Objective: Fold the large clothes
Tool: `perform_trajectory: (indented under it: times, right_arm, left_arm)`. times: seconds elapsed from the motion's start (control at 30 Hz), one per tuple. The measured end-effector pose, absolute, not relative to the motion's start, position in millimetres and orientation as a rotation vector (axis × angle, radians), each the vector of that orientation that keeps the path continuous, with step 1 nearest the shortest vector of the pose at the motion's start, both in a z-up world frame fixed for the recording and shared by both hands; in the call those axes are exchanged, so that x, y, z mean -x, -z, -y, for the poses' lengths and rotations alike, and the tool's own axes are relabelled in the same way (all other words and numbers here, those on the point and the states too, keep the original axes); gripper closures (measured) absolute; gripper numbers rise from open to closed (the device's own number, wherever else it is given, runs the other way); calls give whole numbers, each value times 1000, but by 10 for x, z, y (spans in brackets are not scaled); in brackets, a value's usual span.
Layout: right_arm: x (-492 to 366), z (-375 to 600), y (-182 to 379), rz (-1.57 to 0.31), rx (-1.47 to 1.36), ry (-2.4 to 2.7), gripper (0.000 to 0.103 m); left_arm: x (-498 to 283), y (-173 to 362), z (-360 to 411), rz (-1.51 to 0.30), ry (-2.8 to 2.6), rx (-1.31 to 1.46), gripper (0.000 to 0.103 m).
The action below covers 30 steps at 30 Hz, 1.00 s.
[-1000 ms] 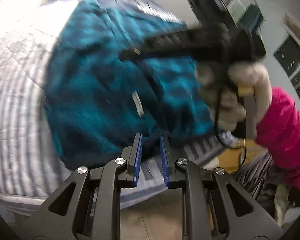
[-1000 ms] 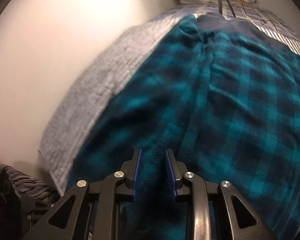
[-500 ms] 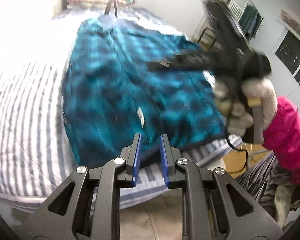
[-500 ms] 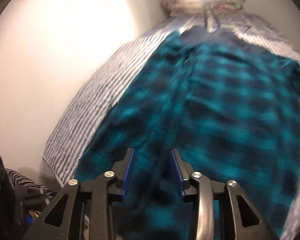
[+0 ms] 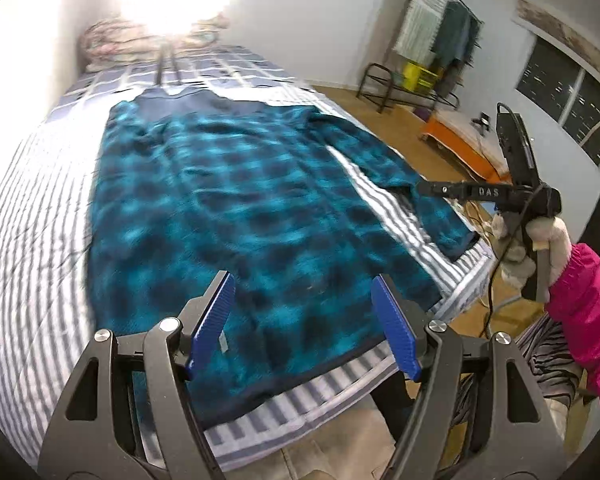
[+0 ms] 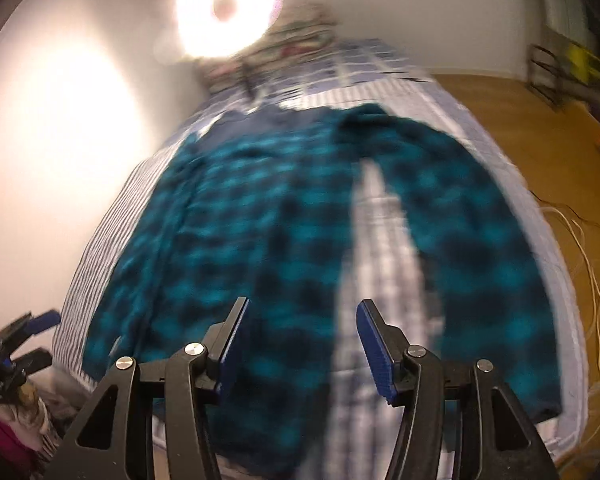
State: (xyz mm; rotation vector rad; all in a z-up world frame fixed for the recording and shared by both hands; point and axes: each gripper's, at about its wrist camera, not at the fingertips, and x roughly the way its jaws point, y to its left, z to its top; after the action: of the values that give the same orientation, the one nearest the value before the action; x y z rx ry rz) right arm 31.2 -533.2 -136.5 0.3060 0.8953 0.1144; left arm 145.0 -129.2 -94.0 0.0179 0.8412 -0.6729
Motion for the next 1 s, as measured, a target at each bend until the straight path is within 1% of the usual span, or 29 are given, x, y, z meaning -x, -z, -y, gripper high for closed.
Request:
perform_trajectory:
  times: [0.23,0.33,0.43,0.63,0.7,0.73,0.77,0.8,0.87,0.9,0.93,1.0]
  right_arm:
    - [-168,6220,1494,-866,-409,67,46]
    - [-117,6584,1603,-879,-436,162,43]
    - [-41,6915,1783,-906,-523,212,43]
    - [-31,7095,2067,-978,-576,221,44]
    - [-65,7070,2138,-1004,-557,223,48]
    - [-87,7052,2166,-1012,-552,218,53]
    - [-107,7029,2188,-1018,-551,207,62]
    - [-109,7022,2206,-1024,-548,201,67]
    - [-104,6995,2225,-1032,-536,205,83]
    - [-104,6986,2222,-1034,-531,200,89]
    - [-97,6981,2209,-1034,-524,205,99]
    - [-76,6983,2166,-1019,-519,216,102]
  left_arm:
    - [-1586,1112,1554,-875,718,-33,30]
    - [-1649,1217,1582,-902,711,-30,30]
    - [-1694,1275,1591,-925,712,-10,30]
    - [-1716,1309,1647,-929,721,-13,30]
    - [-1708,1320,1669,-931,724,-22,30]
    - [-1705,1322,1672,-932,727,-25,30]
    - [-1696,1328,1678,-933,729,-30,30]
    - [-1689,1330,1678,-934,731,-33,30]
    - [-1674,1336,1678,-935,731,-41,30]
    - [-1668,1335,1674,-934,731,-44,30]
    - [-1665,1332,1669,-933,729,-44,30]
    - [-1658,1327,1663,-931,727,-43,30]
